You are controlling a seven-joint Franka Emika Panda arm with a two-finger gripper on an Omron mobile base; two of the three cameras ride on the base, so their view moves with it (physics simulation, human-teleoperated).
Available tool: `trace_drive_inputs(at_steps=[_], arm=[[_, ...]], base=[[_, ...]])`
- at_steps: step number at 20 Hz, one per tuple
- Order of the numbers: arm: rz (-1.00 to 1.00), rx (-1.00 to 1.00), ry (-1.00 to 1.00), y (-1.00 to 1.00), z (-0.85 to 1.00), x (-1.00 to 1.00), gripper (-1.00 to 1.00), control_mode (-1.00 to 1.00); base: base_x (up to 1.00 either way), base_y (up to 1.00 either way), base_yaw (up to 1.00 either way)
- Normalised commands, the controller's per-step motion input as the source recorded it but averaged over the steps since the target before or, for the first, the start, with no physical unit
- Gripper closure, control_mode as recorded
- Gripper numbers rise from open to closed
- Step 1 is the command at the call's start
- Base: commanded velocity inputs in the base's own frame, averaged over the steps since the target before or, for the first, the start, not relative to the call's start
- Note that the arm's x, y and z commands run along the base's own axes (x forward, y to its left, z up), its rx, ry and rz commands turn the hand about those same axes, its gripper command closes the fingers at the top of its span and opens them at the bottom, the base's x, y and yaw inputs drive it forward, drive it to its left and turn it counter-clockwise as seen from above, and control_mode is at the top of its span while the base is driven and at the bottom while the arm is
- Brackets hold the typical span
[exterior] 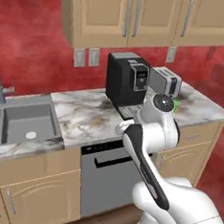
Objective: Place the pitcher and cup on the dining counter for serving.
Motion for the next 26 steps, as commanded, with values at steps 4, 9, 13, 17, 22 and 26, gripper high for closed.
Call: trace_drive_inputs(at_steps=[4, 9, 13, 17, 22, 26], arm=[[0.0, 0.0, 0.0, 0.0, 0.0, 0.0, -1.0, 1.0], [0.0, 0.0, 0.0, 0.0, 0.0, 0.0, -1.0, 1.0], [0.0, 0.0, 0.0, 0.0, 0.0, 0.0, -1.0, 1.0], [0.0, 0.0, 0.0, 0.0, 0.0, 0.0, -1.0, 1.0], [0.0, 0.0, 0.0, 0.0, 0.0, 0.0, -1.0, 1.0], [0.0, 0.0, 0.0, 0.0, 0.0, 0.0, -1.0, 1.0]], base=[[0.03, -1.0, -0.06], [0.19, -0.98, 0.0], [0.28, -0.85, 0.0], [0.26, -0.64, 0.0], [0.26, -0.33, 0.0], [0.27, -0.13, 0.0]])
